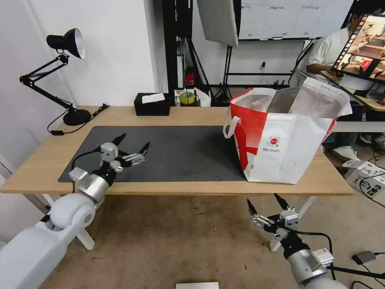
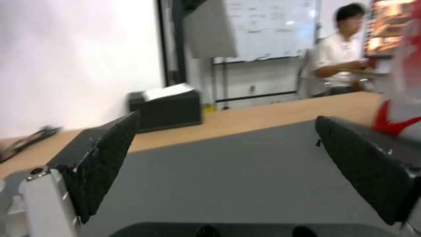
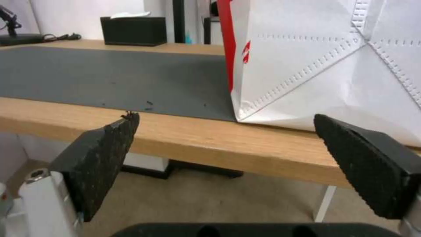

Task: Pick up the trash from the table and place it into the takeout bag.

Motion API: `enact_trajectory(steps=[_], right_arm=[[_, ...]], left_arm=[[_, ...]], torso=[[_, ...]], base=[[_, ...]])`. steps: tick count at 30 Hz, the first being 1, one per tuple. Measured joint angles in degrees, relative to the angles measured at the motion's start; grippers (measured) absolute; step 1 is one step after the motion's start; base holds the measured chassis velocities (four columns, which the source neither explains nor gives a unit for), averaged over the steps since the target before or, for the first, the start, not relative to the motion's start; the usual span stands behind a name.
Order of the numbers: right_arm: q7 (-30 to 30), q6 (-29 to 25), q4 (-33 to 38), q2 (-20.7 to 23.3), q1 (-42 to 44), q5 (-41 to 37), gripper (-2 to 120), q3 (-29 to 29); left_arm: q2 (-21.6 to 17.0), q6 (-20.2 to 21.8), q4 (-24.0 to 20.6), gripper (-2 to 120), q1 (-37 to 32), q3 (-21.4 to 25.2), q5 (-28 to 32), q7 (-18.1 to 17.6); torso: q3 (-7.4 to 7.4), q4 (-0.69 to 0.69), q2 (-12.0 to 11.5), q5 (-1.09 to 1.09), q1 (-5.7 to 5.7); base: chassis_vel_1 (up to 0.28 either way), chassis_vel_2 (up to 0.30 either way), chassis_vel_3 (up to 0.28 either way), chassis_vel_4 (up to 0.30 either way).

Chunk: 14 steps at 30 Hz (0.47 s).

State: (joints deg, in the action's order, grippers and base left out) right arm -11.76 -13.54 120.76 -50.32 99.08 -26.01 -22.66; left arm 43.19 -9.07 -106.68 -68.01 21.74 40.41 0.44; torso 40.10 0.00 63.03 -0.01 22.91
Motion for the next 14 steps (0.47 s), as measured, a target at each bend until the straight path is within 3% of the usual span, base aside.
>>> enact_trajectory(steps=[5, 14], right_arm=[[0.0, 0.0, 0.0, 0.0, 0.0, 0.0, 100, 0.0], [0.0, 0.0, 0.0, 0.0, 0.0, 0.0, 100, 0.0]], left_arm=[[2.4, -0.6, -0.8, 100, -7.6, 6.2, -2.2, -0.7], [6.0, -2.7, -1.8, 100, -17.1, 12.4, -4.0, -0.7]], torso=[[0.00, 0.00, 0.0, 0.01, 0.00], [0.00, 0.01, 0.0, 0.01, 0.00]], base=[[0.000, 0.000, 0.000, 0.000], [0.000, 0.000, 0.000, 0.000]])
